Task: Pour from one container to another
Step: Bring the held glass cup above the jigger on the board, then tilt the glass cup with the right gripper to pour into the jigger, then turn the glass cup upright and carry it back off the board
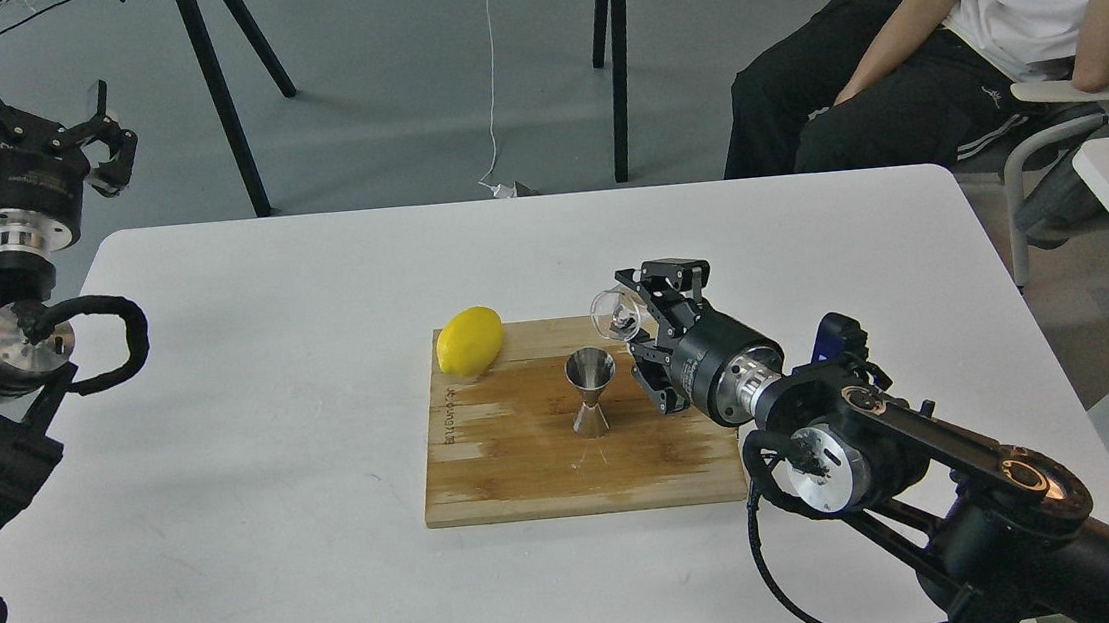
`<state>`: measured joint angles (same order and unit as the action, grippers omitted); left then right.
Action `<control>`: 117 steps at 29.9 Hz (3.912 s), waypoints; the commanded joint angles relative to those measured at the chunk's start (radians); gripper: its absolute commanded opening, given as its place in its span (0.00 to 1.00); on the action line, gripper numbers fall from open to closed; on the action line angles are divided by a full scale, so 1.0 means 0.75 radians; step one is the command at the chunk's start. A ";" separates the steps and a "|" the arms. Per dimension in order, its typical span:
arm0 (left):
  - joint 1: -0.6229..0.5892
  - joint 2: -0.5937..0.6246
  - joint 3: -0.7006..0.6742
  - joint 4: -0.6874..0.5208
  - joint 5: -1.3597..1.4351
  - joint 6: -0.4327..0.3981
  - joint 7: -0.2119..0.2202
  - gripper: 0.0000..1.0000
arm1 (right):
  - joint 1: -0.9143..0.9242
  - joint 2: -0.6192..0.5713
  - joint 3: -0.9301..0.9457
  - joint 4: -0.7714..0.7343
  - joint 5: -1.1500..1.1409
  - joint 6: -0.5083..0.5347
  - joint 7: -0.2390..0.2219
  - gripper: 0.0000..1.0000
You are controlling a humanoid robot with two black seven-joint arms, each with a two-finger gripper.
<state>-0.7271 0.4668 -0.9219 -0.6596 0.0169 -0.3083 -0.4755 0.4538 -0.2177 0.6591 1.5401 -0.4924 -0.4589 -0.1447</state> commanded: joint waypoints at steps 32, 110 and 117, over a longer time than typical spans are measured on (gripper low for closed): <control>0.002 0.003 -0.004 0.000 0.000 -0.002 0.000 1.00 | 0.082 -0.033 -0.167 -0.045 -0.292 -0.004 0.003 0.28; 0.004 0.026 -0.006 0.000 -0.002 -0.002 0.000 1.00 | 0.068 -0.117 -0.366 -0.117 -0.545 -0.040 0.381 0.29; 0.004 0.026 -0.004 0.000 0.000 -0.002 0.000 1.00 | -0.063 -0.102 -0.074 0.008 -0.225 -0.040 0.381 0.29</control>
<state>-0.7238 0.4873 -0.9260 -0.6596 0.0163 -0.3124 -0.4754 0.4532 -0.2996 0.4976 1.5108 -0.7566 -0.4886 0.1402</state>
